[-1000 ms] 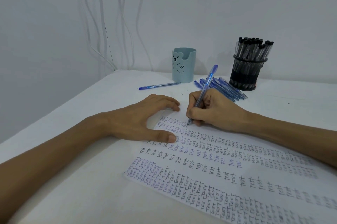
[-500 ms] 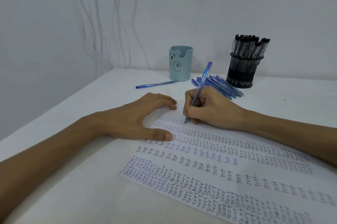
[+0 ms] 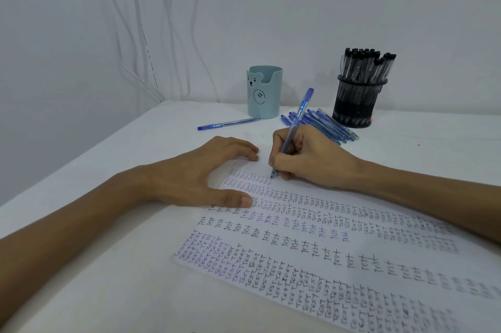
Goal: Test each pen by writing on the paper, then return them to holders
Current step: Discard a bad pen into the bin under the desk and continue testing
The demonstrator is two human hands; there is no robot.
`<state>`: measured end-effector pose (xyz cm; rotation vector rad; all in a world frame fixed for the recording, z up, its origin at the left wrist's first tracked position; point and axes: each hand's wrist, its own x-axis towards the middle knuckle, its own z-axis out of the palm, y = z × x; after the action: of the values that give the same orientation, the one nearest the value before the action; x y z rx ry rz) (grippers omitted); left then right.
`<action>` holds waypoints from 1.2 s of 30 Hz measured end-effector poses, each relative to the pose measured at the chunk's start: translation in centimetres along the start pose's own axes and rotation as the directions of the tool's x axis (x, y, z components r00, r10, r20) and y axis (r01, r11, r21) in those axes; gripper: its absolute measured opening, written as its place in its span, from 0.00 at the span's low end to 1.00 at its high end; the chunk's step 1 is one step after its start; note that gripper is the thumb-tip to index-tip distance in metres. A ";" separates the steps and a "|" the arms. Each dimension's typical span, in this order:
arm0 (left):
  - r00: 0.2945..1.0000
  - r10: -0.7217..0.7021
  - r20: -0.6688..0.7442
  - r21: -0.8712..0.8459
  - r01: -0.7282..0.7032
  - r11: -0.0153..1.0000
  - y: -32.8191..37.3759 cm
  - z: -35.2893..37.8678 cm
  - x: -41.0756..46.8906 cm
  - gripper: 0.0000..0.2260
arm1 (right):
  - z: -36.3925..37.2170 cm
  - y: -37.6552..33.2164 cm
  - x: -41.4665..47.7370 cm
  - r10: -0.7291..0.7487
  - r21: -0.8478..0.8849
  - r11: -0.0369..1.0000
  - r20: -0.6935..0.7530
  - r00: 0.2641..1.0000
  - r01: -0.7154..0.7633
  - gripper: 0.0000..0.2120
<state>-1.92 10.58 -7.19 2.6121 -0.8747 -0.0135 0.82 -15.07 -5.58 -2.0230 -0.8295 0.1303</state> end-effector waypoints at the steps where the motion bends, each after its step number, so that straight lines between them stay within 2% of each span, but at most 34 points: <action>1: 1.000 -0.007 0.014 -0.008 0.007 1.000 0.1 0.0 0.0 0.37 | 0.0 0.0 0.0 -0.003 -0.007 1.000 -0.001 1.000 0.003 0.07; 9: 1.000 0.020 -0.021 -0.001 -0.020 1.000 -0.4 0.3 0.2 0.37 | 0.1 -0.3 0.1 0.047 -0.017 0.999 -0.021 0.999 -0.047 0.10; 11: 0.999 0.024 -0.024 -0.011 -0.025 1.000 -0.2 0.2 0.2 0.37 | 0.0 -0.3 0.3 0.130 0.161 0.980 -0.080 0.988 -0.115 0.12; 13: 0.999 0.031 -0.027 -0.021 -0.032 0.999 -0.3 0.2 0.1 0.37 | -0.1 -0.2 0.7 0.213 0.361 0.919 -0.110 0.971 -0.160 0.12; 16: 0.999 0.028 -0.024 -0.030 -0.029 0.999 -0.4 0.3 0.1 0.37 | -0.2 0.3 1.2 0.257 0.511 0.844 -0.119 0.959 -0.163 0.16; 18: 0.999 0.026 -0.026 -0.029 -0.027 0.999 -0.3 0.2 0.1 0.36 | -0.4 0.7 1.3 0.241 0.525 0.839 -0.124 0.963 -0.142 0.17; 21: 0.999 0.022 -0.027 -0.031 -0.023 0.999 -0.2 0.2 0.0 0.36 | -0.3 0.7 1.0 0.164 0.516 0.853 -0.118 0.979 -0.081 0.08; 24: 1.000 0.018 -0.023 -0.028 -0.019 0.999 -0.2 0.1 0.1 0.35 | -0.3 0.4 1.0 0.184 0.602 0.795 -0.127 0.975 -0.072 0.11; 27: 1.000 0.013 -0.006 -0.018 -0.013 1.000 -0.1 0.0 0.1 0.34 | -0.4 0.0 1.0 0.245 0.647 0.752 -0.097 0.964 -0.126 0.14; 32: 1.000 0.012 -0.005 -0.020 -0.012 1.000 -0.1 0.0 0.1 0.35 | -0.4 0.1 1.0 0.227 0.637 0.763 -0.099 0.969 -0.114 0.19; 36: 1.000 0.010 -0.012 -0.024 -0.010 1.000 -0.1 0.0 0.1 0.36 | -0.6 -0.1 1.2 0.310 0.669 0.720 -0.072 0.948 -0.185 0.21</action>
<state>-1.77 10.61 -7.26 2.5823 -0.8781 -0.0058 1.95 -14.70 -4.92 -1.4250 -0.3101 0.3387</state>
